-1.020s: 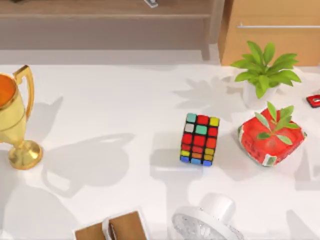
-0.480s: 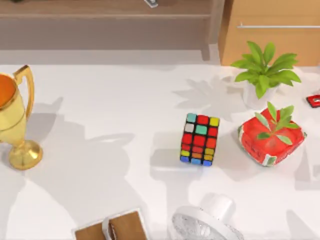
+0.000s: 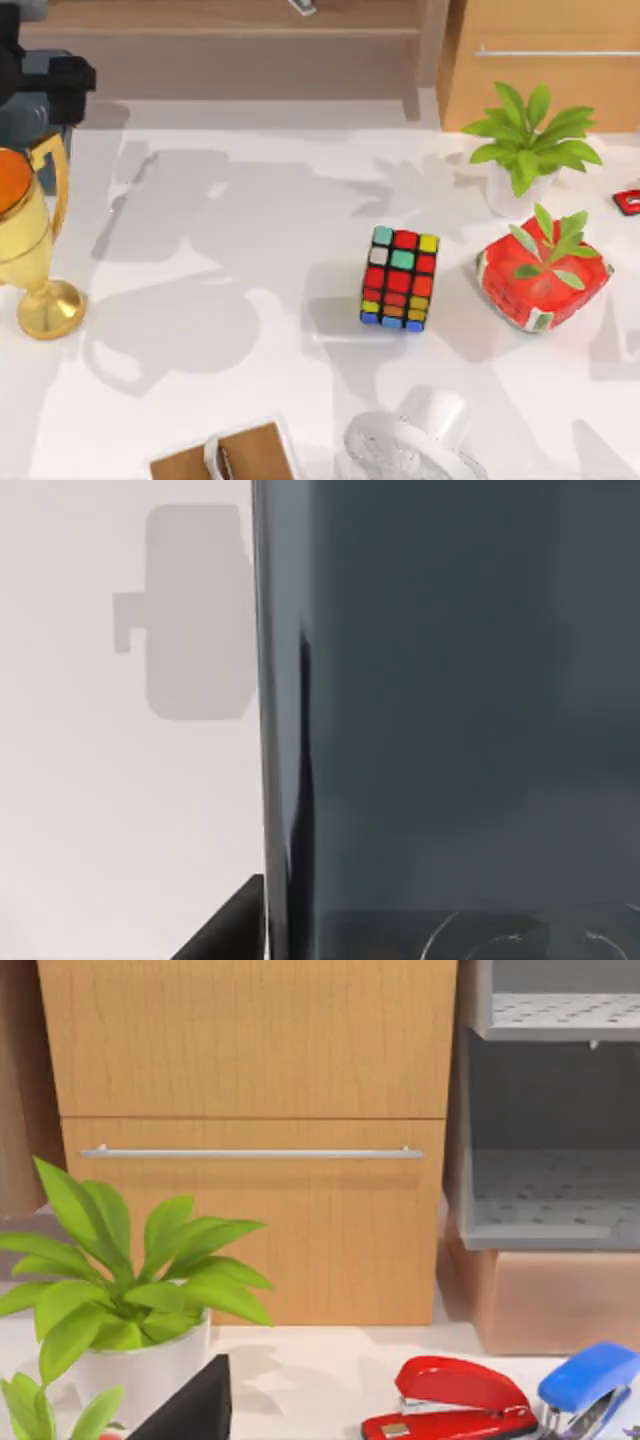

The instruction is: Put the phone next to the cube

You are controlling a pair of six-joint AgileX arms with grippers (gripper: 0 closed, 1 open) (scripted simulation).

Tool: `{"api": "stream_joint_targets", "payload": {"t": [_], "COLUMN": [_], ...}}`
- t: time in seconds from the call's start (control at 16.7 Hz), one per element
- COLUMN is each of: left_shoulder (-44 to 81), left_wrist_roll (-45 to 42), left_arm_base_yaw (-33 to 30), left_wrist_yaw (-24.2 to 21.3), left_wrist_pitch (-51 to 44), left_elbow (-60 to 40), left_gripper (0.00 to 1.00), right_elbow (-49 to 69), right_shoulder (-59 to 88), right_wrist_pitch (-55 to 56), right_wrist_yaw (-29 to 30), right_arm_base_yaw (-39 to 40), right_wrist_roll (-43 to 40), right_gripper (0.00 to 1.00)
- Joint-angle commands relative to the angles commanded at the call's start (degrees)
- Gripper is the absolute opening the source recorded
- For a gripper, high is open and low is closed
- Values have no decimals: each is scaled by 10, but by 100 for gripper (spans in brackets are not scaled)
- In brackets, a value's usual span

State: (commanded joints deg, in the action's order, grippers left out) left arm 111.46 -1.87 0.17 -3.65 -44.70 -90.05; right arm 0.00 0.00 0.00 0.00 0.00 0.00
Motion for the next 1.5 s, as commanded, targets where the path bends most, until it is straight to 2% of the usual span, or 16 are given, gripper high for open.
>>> {"api": "stream_joint_targets", "payload": {"t": [0.42, 0.78, 1.02, 1.5], "left_shoulder": [61, 86, 90, 88], "left_wrist_roll": [187, 291, 317, 315], "left_arm_base_yaw": [-181, -287, -315, -314], "left_wrist_yaw": [1, 27, 39, 40], "left_wrist_pitch": [-97, -171, -191, -191], "left_elbow": [-51, -52, -50, -50], "left_gripper": [0, 0, 0, 0], "right_elbow": [0, 0, 0, 0], "right_shoulder": [0, 0, 0, 0], "right_wrist_pitch": [0, 0, 0, 0], "right_wrist_yaw": [0, 0, 0, 0], "right_arm_base_yaw": [0, 0, 0, 0], "right_wrist_roll": [0, 0, 0, 0], "right_gripper": [100, 100, 100, 100]}}
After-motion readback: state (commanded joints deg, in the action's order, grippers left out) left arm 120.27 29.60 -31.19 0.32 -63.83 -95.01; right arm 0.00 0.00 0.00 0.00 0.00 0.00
